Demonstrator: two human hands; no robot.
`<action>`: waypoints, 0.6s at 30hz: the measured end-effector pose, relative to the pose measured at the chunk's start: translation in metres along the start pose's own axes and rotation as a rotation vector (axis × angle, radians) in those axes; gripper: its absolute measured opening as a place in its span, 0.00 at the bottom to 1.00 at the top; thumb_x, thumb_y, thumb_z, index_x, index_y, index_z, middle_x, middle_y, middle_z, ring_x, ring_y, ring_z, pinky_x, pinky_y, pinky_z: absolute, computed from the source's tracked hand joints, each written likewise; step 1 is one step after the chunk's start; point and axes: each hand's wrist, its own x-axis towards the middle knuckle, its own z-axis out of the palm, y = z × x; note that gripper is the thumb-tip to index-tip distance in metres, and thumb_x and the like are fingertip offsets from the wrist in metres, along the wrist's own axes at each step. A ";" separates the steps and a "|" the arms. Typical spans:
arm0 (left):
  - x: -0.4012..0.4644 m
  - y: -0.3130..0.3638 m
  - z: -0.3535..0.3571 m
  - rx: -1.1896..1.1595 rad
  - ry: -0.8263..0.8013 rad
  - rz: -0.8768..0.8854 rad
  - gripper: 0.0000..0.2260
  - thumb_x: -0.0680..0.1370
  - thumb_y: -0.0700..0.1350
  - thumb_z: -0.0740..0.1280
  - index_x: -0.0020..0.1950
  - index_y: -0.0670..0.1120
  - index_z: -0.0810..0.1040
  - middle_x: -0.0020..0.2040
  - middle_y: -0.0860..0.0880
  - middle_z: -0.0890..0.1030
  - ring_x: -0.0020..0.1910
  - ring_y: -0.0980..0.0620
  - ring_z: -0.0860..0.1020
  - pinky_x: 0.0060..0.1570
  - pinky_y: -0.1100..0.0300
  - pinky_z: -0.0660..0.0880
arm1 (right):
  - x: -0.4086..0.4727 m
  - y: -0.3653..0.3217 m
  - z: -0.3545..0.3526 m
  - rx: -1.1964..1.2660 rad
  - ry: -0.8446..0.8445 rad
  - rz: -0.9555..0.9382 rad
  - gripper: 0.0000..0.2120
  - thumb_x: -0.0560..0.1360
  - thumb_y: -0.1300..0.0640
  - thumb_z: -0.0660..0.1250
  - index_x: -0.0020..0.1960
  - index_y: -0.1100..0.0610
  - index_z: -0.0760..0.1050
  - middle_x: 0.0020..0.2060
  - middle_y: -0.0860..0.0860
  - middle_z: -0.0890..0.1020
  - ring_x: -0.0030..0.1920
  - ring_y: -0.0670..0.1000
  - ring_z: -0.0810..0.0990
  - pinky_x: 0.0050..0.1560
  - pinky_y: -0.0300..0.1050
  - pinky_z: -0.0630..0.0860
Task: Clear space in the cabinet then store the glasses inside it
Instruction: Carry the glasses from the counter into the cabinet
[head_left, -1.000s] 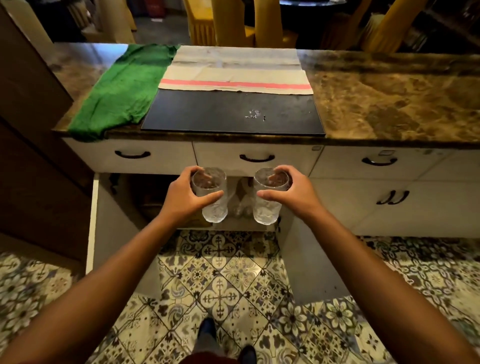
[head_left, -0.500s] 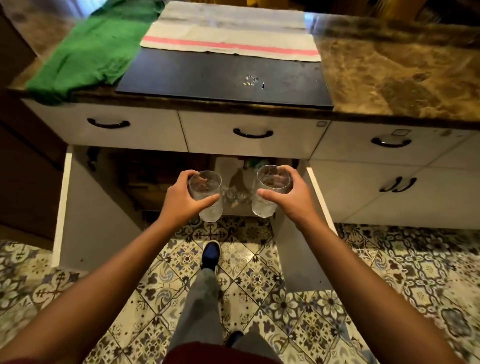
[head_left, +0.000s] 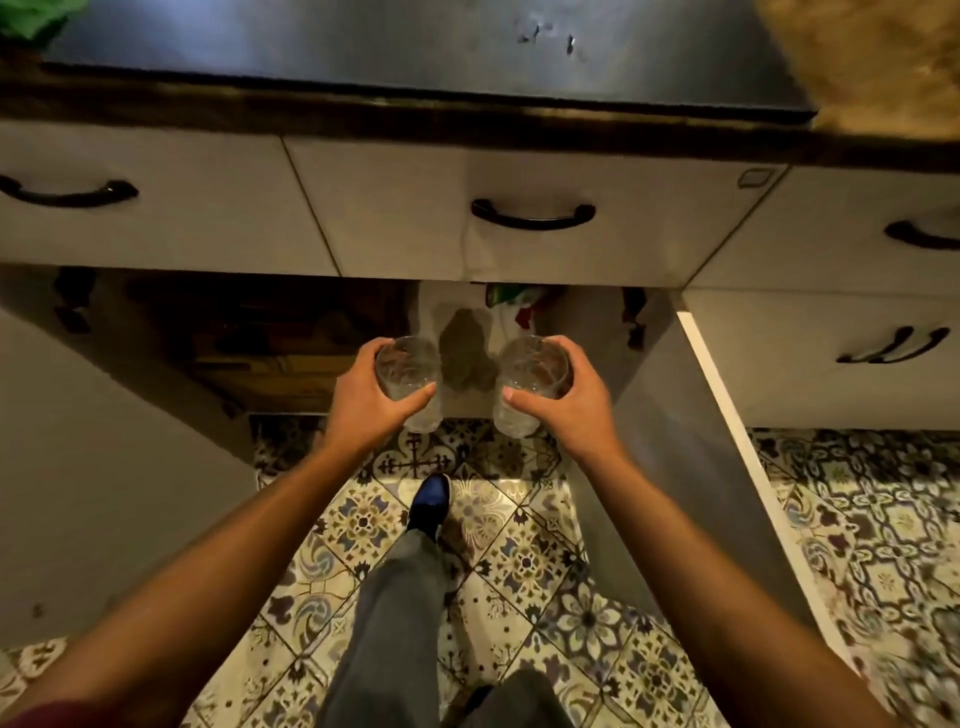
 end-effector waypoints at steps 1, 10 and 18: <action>0.010 -0.012 0.006 0.007 -0.005 -0.010 0.34 0.70 0.54 0.79 0.71 0.49 0.69 0.64 0.50 0.79 0.61 0.57 0.76 0.59 0.64 0.72 | 0.010 0.010 0.007 -0.007 -0.010 0.005 0.34 0.63 0.47 0.83 0.65 0.44 0.72 0.56 0.41 0.81 0.57 0.39 0.80 0.57 0.37 0.77; 0.085 -0.107 0.073 0.161 -0.020 -0.089 0.18 0.71 0.56 0.78 0.45 0.45 0.76 0.40 0.52 0.77 0.39 0.54 0.76 0.40 0.59 0.71 | 0.099 0.115 0.063 -0.060 -0.017 0.053 0.30 0.62 0.44 0.83 0.59 0.49 0.74 0.50 0.38 0.81 0.50 0.34 0.80 0.51 0.31 0.78; 0.139 -0.182 0.126 0.007 -0.033 -0.012 0.43 0.59 0.66 0.74 0.69 0.47 0.72 0.63 0.45 0.80 0.61 0.47 0.79 0.62 0.52 0.77 | 0.158 0.188 0.117 0.006 0.044 -0.056 0.32 0.60 0.48 0.84 0.57 0.31 0.73 0.55 0.36 0.80 0.59 0.43 0.80 0.62 0.37 0.76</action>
